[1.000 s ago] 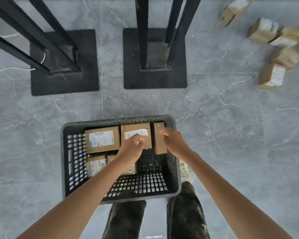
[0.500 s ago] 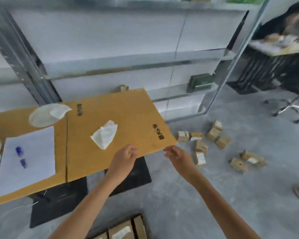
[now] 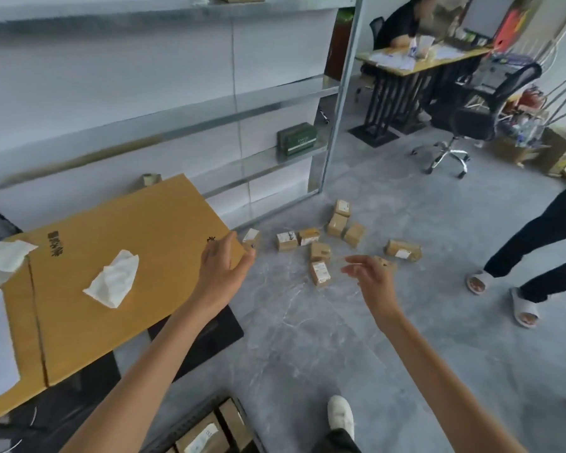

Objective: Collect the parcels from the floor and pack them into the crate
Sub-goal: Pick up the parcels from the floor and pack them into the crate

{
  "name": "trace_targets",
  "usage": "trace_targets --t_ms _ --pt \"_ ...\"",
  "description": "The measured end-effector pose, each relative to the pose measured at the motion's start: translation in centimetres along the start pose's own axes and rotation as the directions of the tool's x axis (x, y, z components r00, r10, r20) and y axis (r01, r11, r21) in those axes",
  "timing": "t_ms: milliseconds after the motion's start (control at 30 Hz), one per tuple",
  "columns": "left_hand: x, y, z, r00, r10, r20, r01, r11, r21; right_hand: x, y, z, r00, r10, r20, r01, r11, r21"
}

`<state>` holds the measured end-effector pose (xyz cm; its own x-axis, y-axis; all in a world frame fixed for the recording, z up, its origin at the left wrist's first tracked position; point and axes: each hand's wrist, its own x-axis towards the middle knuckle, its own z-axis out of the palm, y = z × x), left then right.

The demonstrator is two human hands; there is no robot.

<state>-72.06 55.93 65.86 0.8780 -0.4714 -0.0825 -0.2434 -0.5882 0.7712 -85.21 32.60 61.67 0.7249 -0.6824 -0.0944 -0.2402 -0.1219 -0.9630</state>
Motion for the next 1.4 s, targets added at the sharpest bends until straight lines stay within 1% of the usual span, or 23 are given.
trace_targets --t_ms 67,200,300,367,467,600,733,800,967,1200,1400 --pt "1.9 1.4 2.5 1.000 -0.017 0.024 0.017 1.000 -0.005 2.7 0.8 -2.8 1.000 0.027 -0.005 -0.027 0.999 0.031" --pt "7.2 5.1 8.3 0.998 -0.064 -0.002 0.064 0.997 -0.053 9.4 2.0 -8.8 0.999 0.048 0.017 -0.049 0.998 0.042" --pt "11.3 8.4 12.7 0.996 -0.072 0.047 0.074 0.996 -0.046 14.3 2.5 -13.4 0.998 0.065 -0.005 -0.065 0.997 0.050" --pt "13.8 10.5 15.1 0.996 -0.080 0.039 0.082 0.994 -0.073 17.1 2.7 -16.3 0.998 0.062 -0.018 -0.061 0.997 0.037" --pt "16.6 12.5 17.5 0.995 -0.095 0.018 0.096 0.988 -0.122 20.0 2.8 -19.8 0.997 0.074 -0.032 -0.073 0.997 0.036" --pt "19.3 12.9 18.3 0.994 -0.110 -0.022 0.107 0.989 -0.101 22.8 3.5 -22.3 0.988 0.139 -0.069 -0.134 0.988 0.078" --pt "22.6 12.9 17.1 0.989 -0.120 -0.087 0.109 0.986 -0.124 26.1 3.4 -21.4 0.980 0.180 -0.089 -0.173 0.981 0.083" --pt "24.7 12.9 16.5 0.987 -0.111 -0.120 0.097 0.989 -0.116 28.2 2.9 -20.2 0.980 0.183 -0.077 -0.177 0.981 0.075" --pt "32.1 13.3 15.8 0.986 -0.095 -0.135 0.080 0.990 -0.114 35.1 1.3 -15.6 0.984 0.175 -0.038 -0.173 0.984 0.042" --pt "44.7 12.5 14.3 0.996 -0.061 -0.067 0.049 0.986 -0.159 45.9 -2.6 -8.8 0.984 0.181 -0.007 -0.180 0.982 0.063" --pt "54.3 12.5 14.2 0.996 -0.084 0.020 0.086 0.985 -0.149 53.9 -3.9 -6.2 0.975 0.217 -0.053 -0.210 0.972 0.102"
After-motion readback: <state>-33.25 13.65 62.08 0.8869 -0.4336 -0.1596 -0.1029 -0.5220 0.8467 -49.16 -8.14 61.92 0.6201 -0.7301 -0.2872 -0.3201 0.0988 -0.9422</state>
